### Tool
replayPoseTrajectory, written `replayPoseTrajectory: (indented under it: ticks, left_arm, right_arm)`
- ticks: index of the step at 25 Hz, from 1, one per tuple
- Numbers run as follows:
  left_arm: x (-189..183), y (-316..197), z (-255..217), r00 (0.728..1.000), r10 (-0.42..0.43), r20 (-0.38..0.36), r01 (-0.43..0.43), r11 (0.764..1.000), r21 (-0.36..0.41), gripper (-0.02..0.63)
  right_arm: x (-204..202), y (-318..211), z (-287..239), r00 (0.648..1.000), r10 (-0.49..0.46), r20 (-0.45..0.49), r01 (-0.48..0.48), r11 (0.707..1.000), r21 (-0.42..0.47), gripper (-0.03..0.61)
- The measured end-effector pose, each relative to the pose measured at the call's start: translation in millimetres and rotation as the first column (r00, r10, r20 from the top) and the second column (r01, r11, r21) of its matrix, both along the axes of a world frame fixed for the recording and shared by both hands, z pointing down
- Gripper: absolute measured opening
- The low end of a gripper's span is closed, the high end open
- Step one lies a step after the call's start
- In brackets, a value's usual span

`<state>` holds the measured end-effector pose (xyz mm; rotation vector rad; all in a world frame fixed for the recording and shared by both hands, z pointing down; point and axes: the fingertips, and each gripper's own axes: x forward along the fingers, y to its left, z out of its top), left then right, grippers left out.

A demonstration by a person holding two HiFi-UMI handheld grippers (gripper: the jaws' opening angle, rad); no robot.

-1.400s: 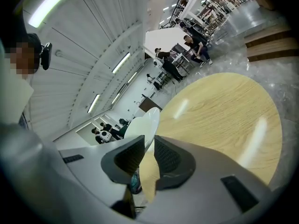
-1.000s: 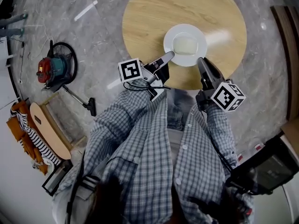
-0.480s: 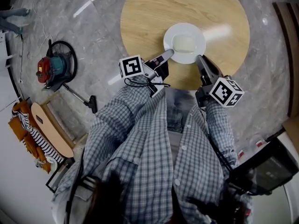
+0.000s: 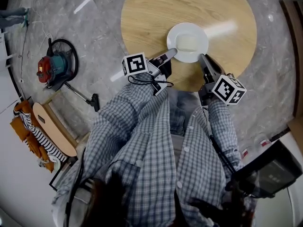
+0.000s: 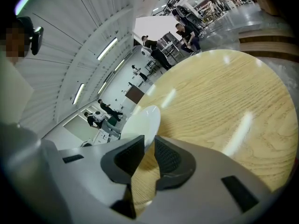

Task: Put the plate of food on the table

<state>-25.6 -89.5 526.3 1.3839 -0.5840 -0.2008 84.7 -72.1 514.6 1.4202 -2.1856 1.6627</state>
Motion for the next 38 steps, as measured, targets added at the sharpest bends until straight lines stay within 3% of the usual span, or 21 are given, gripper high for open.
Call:
replayPoseTrajectory:
  ticks: [16,22,28,34,38]
  left_arm:
    - [8.1,-1.5,26.1,0.997,0.042,0.061,-0.037,0.996,-0.083,0.018]
    - [9.9,-1.6,27.5,0.992,0.071,0.106,-0.063,0.995,-0.079,0.018]
    - [11.4,-0.9,26.9,0.992,0.103,0.071,-0.097,0.991,-0.094,0.018]
    - [19.7,11.4,29.2,0.964,0.254,0.081,-0.247,0.965,-0.092,0.02]
    - [20.4,18.7,31.5,0.957,0.279,0.078,-0.27,0.957,-0.105,0.023]
  right_arm:
    - [9.9,-1.5,31.6,0.999,0.045,0.0,-0.044,0.993,-0.112,0.071]
    - [10.5,-3.7,34.6,0.998,0.056,-0.015,-0.057,0.99,-0.125,0.071]
    - [10.7,-7.2,33.8,0.998,0.061,-0.014,-0.062,0.991,-0.121,0.071]
    - [14.4,-10.3,36.7,0.996,0.08,-0.025,-0.083,0.988,-0.13,0.061]
    - [13.9,-12.5,38.3,0.996,0.08,-0.038,-0.084,0.988,-0.132,0.057]
